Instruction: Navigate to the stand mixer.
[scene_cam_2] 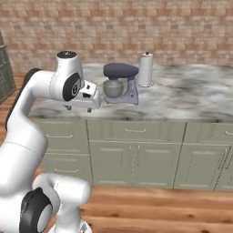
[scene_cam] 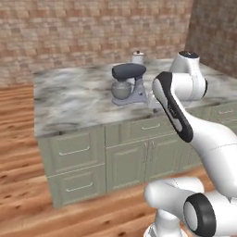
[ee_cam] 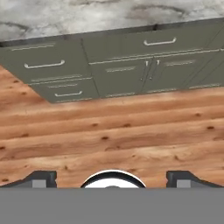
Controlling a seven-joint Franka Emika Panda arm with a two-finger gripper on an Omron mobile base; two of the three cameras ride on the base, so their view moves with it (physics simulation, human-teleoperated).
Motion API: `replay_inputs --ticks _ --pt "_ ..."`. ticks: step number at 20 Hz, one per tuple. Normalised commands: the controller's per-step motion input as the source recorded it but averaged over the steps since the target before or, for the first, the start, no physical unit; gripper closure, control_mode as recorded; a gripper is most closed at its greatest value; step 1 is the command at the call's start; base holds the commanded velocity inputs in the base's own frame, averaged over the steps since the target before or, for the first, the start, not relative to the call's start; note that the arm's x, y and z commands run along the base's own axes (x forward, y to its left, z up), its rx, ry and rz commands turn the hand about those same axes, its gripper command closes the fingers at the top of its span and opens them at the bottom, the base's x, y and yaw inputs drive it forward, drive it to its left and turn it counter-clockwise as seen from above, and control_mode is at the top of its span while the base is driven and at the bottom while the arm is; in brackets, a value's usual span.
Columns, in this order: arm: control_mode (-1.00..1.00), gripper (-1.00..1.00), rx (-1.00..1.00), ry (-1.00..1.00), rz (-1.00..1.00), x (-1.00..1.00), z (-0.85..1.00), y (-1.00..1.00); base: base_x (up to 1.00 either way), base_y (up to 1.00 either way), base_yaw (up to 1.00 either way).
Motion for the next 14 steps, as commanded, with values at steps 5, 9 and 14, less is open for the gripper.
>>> replay_inputs --ticks 5,9,14 --pt "1.0 -1.0 0.0 0.0 0.0 0.0 0.0 0.0 0.96 -0.31 0.03" --pt "1.0 -1.0 0.0 0.0 0.0 0.0 0.0 0.0 1.0 0.0 0.0" --pt "1.0 -1.0 0.0 0.0 0.0 0.0 0.0 0.0 0.81 -0.12 0.03"
